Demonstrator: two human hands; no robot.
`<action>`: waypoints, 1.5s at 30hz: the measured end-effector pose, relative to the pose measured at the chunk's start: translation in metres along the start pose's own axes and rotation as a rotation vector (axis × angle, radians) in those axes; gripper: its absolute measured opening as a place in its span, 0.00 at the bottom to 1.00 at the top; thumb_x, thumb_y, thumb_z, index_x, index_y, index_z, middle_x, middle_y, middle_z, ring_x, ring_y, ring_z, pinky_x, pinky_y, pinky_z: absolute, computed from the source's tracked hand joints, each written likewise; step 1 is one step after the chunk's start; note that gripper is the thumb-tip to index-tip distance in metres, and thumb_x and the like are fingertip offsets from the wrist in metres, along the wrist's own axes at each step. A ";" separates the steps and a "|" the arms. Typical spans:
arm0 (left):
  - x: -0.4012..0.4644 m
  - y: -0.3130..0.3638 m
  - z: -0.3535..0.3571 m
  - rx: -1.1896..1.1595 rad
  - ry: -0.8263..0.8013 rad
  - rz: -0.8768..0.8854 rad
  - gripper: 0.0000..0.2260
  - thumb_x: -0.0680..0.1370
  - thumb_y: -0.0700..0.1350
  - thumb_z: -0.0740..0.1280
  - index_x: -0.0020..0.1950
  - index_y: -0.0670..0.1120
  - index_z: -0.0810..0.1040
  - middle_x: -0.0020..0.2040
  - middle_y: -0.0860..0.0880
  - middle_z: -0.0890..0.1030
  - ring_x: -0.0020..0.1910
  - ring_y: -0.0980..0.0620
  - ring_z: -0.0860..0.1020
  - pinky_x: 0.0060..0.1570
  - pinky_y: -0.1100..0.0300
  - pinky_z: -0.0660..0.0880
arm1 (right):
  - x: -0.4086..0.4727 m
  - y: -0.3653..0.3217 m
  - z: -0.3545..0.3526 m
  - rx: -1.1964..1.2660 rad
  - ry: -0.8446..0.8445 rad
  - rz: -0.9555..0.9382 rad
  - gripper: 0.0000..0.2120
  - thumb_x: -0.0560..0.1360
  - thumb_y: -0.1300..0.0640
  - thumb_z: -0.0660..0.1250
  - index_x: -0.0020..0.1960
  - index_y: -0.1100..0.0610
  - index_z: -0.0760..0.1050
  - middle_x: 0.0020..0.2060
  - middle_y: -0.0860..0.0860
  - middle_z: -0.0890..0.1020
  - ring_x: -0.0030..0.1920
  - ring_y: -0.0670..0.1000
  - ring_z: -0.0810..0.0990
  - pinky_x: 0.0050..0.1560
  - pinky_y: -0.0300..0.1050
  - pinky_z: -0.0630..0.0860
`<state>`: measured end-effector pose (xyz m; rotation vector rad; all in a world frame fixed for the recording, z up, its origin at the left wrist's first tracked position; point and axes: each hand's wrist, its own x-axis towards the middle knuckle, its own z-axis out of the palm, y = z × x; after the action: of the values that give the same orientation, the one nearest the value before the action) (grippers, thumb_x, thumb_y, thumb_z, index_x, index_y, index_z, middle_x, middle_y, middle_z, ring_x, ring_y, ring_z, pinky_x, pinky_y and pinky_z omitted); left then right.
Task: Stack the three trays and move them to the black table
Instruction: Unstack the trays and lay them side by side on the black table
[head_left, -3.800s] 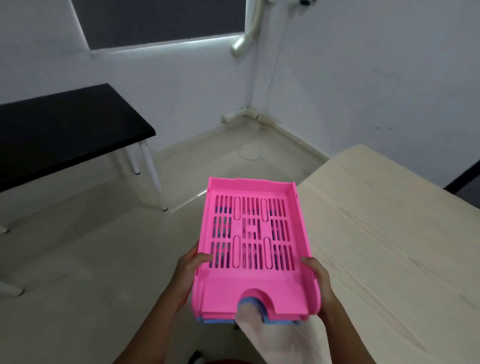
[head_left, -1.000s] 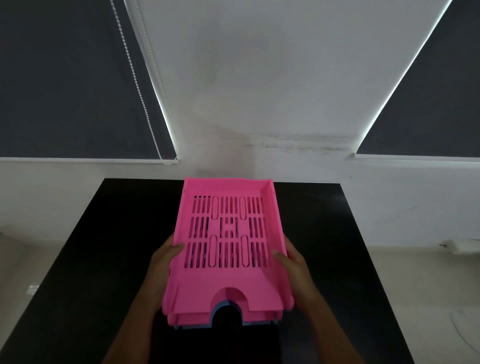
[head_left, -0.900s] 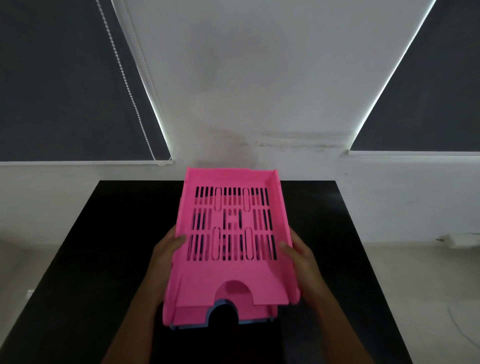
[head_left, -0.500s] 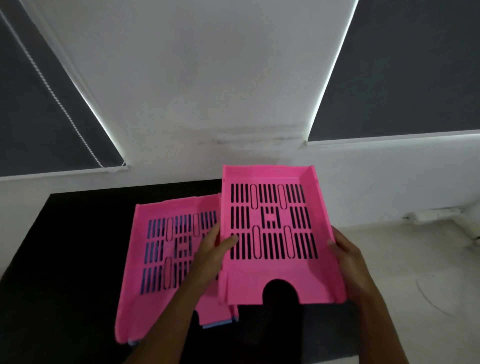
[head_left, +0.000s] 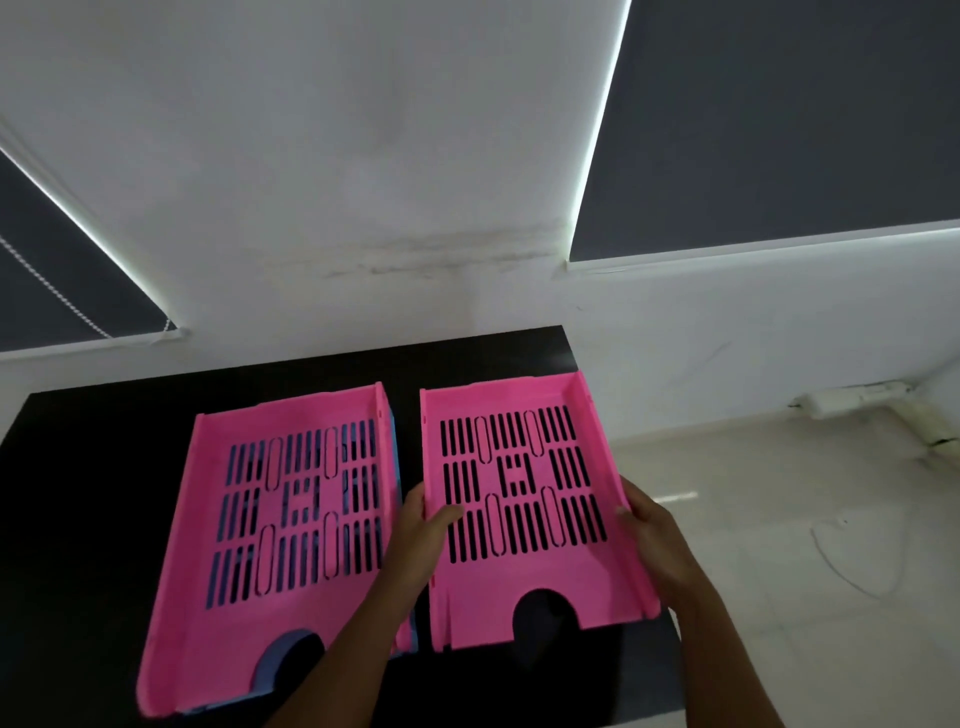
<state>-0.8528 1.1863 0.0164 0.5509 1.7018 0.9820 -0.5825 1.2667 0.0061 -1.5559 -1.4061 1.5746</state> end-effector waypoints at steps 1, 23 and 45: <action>0.000 -0.001 0.001 0.010 0.015 -0.013 0.35 0.74 0.51 0.70 0.79 0.50 0.59 0.77 0.46 0.67 0.73 0.45 0.68 0.72 0.41 0.64 | 0.003 0.005 0.001 -0.010 0.001 0.013 0.19 0.83 0.57 0.60 0.67 0.40 0.77 0.53 0.47 0.87 0.50 0.52 0.87 0.52 0.54 0.84; 0.015 0.006 0.003 0.121 0.069 -0.016 0.28 0.77 0.47 0.66 0.76 0.49 0.64 0.73 0.44 0.72 0.68 0.43 0.74 0.67 0.40 0.71 | 0.016 0.005 0.021 -0.238 0.152 -0.006 0.13 0.82 0.59 0.60 0.60 0.46 0.77 0.46 0.43 0.84 0.43 0.40 0.83 0.39 0.33 0.77; -0.035 -0.012 -0.209 0.022 0.429 0.314 0.23 0.79 0.46 0.66 0.74 0.56 0.67 0.73 0.50 0.71 0.62 0.60 0.75 0.57 0.57 0.76 | -0.027 -0.041 0.224 -0.144 0.132 -0.120 0.20 0.82 0.56 0.63 0.73 0.58 0.72 0.70 0.55 0.77 0.64 0.47 0.74 0.64 0.42 0.69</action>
<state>-1.0347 1.0817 0.0506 0.6701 2.0444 1.3834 -0.7975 1.1872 0.0104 -1.5939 -1.5368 1.3017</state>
